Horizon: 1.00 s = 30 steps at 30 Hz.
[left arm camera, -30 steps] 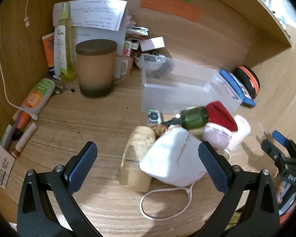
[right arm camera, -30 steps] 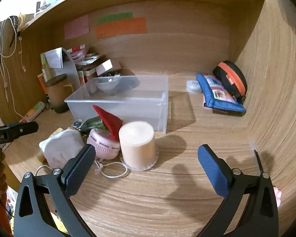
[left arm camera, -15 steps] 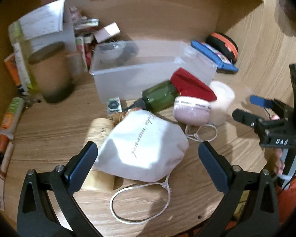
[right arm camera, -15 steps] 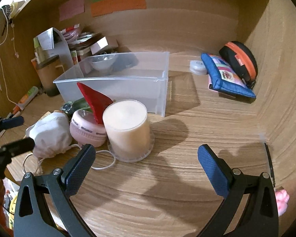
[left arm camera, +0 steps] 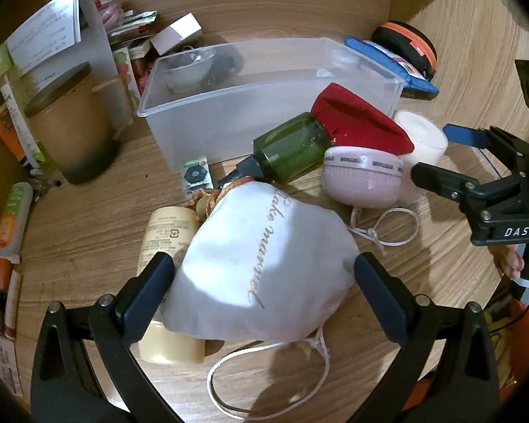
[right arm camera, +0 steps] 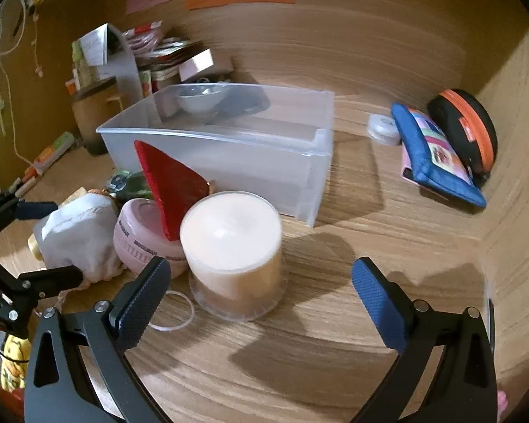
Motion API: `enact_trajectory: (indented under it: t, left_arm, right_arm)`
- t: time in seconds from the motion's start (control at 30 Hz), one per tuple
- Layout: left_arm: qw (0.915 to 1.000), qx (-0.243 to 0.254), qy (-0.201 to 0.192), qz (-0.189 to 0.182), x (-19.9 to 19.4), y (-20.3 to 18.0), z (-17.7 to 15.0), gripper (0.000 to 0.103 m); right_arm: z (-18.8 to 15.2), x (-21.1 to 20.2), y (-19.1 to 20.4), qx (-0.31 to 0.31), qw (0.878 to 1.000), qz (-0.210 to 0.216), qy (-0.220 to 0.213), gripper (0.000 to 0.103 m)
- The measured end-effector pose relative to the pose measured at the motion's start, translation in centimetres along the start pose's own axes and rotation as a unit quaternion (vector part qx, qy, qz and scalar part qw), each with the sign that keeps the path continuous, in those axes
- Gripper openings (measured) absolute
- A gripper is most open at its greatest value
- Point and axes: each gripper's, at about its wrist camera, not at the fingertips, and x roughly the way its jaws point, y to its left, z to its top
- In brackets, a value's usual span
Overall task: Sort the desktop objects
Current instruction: 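Grasp the white drawstring pouch with the left tool while the right tool grasps the cream jar, then lift the pouch and jar and carry both over the clear plastic box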
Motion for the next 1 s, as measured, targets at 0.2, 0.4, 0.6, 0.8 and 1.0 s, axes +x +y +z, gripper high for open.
enact_trajectory:
  t: [0.2,0.4,0.6,0.8,1.0]
  left_arm:
    - [0.9999,0.011,0.007,0.007,0.6,-0.3,0.7,0.103]
    - [0.9965,0.075,0.033,0.018,2.4,-2.0,1.3,0.103]
    - [0.9954,0.05,0.078,-0.023,3.6,-0.4,2.0,0.087]
    - [0.9974,0.025,0.065,-0.021,2.9,0.4,2.0,0.068]
    - [0.9987,0.034,0.038,-0.006,2.0,-0.3,2.8,0.058]
  right_arm:
    - [0.3,0.5,0.2,-0.012,1.0,0.017,0.001,0.083]
    - [0.2,1.9,-0.3,-0.006,0.999,0.028,0.025,0.083]
    - [0.4,2.5,-0.5,-0.002,0.998,0.059,0.034,0.068]
    - [0.2,2.4,0.0,-0.003,0.997,0.068,0.029,0.056]
    - [0.3,2.0,-0.6,0.016,0.997,0.069,0.029,0.056]
